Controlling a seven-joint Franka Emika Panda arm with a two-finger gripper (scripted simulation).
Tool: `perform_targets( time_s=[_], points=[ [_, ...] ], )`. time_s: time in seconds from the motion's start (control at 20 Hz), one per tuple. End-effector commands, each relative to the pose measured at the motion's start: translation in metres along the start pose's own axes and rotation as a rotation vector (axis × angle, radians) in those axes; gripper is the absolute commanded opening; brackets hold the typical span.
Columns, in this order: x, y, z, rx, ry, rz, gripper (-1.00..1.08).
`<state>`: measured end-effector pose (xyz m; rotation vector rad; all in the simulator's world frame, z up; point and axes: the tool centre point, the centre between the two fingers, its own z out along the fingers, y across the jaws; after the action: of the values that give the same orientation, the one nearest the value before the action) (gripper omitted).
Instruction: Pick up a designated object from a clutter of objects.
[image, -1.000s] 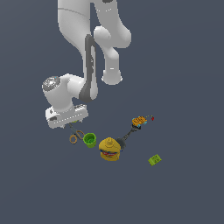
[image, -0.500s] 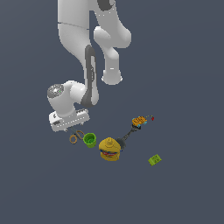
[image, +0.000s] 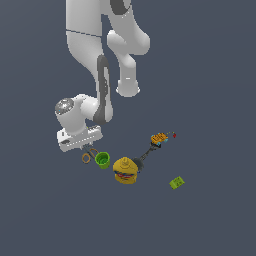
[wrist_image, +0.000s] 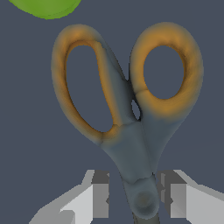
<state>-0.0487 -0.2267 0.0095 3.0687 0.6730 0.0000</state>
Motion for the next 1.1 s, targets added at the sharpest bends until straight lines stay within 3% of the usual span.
perform_targets(
  time_s=[0.0,0.55,1.05],
  points=[
    [0.0,0.0,0.002,0.0,-0.001,0.0,-1.0],
    [0.001,-0.003,-0.009,0.0,0.0,-0.004,-1.0],
    [0.001,-0.009,-0.062,-0.001,-0.002,-0.005,-1.0]
  ],
)
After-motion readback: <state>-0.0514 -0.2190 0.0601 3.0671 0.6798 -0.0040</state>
